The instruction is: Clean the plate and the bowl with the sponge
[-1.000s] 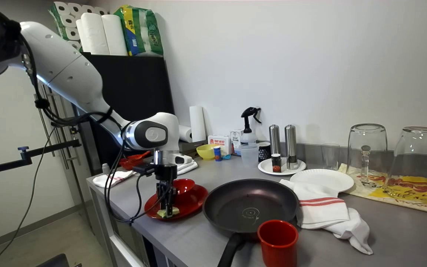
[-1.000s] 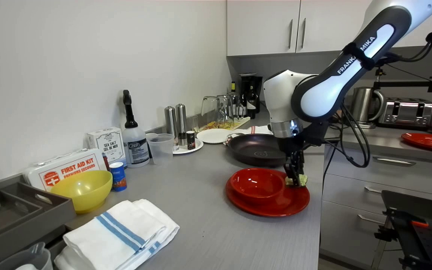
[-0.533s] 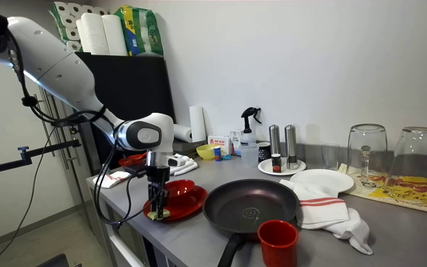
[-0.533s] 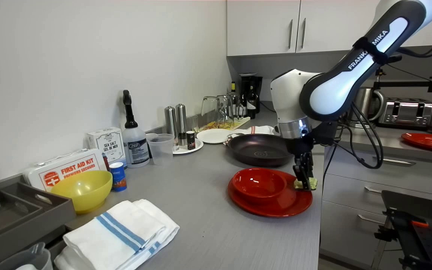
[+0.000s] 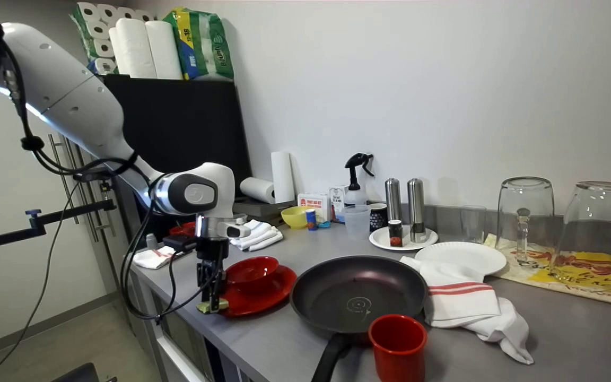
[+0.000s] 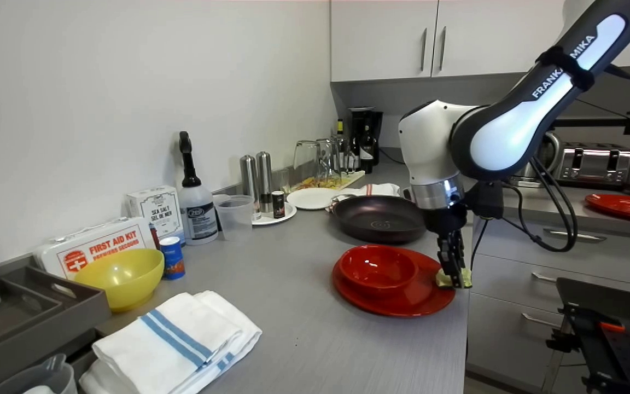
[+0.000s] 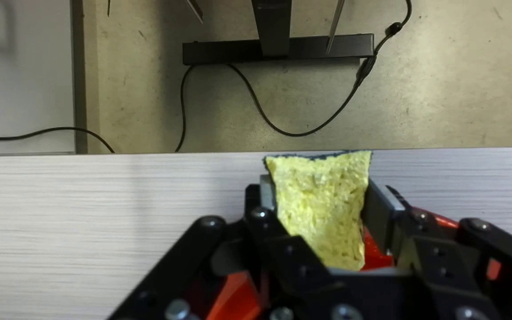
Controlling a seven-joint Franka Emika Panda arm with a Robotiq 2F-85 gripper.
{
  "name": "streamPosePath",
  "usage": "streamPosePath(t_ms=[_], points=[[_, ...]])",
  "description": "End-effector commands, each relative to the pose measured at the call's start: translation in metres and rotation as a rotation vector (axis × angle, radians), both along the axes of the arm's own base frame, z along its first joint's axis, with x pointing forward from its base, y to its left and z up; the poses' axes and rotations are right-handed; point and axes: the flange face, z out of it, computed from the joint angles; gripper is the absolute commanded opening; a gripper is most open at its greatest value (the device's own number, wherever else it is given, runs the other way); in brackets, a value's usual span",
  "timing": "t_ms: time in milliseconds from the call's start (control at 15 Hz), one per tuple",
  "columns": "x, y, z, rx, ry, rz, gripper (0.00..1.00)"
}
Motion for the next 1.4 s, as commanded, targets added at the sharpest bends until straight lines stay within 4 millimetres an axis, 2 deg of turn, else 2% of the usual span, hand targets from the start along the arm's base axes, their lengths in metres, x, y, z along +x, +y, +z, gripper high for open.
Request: streamPosePath(t_ms=[0, 467, 800, 1067, 1333], points=[[-0.013, 0.022, 0.005, 0.023, 0.002, 0.052, 0.25], [-0.019, 0.057, 0.002, 0.028, 0.01, 0.138, 0.25], [-0.021, 0.074, 0.003, 0.029, 0.007, 0.189, 0.25], [-0.02, 0.079, 0.003, 0.028, 0.004, 0.209, 0.25], [-0.016, 0.069, 0.002, 0.017, 0.004, 0.191, 0.25]])
